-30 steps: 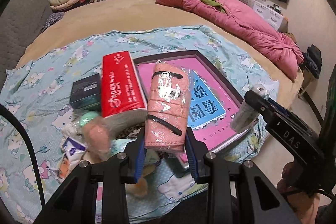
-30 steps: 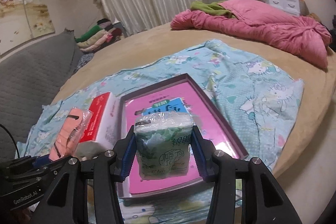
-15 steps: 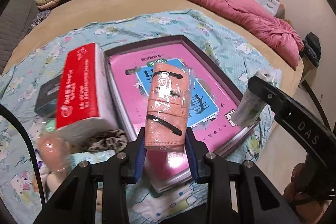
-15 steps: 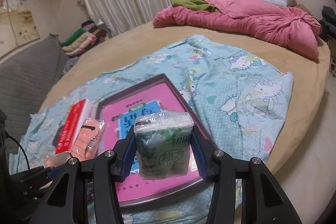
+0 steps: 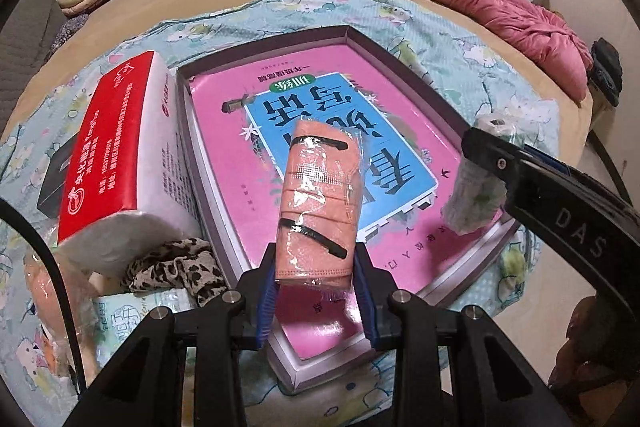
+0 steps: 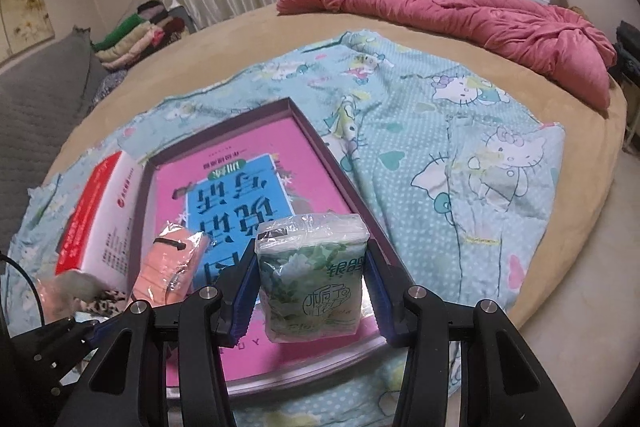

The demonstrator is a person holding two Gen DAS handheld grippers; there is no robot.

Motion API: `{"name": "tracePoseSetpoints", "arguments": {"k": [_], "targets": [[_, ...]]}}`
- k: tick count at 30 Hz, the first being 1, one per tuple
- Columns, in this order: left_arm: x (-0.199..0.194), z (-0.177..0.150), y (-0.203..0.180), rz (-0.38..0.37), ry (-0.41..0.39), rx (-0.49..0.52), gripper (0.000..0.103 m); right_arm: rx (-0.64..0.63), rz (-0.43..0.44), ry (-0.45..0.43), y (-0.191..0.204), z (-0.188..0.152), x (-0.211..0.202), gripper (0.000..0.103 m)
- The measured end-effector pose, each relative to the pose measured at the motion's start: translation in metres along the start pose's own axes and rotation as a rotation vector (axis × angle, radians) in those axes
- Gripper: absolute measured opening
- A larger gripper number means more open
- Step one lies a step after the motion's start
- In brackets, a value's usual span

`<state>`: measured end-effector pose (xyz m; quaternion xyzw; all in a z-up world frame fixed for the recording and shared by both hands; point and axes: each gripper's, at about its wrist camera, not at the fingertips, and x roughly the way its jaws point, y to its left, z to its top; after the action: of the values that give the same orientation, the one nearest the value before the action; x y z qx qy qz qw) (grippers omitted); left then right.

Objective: Organize soft objects
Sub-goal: 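Carry the pink pack with the left tool while the right tool carries the tissue pack over the pink tray, then lower and open the left tool on the tray while the right tool releases the tissue pack there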

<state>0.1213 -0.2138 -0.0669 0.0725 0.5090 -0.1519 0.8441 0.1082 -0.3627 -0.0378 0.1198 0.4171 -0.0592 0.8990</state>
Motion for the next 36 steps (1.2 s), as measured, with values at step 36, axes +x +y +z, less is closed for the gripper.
{"name": "tracePoseSetpoints", "arguments": {"k": [36], "targets": [[0.023, -0.007, 0.003, -0.006, 0.052, -0.012, 0.039, 0.081, 0.039, 0.092, -0.014, -0.013, 0.043, 0.065]]}}
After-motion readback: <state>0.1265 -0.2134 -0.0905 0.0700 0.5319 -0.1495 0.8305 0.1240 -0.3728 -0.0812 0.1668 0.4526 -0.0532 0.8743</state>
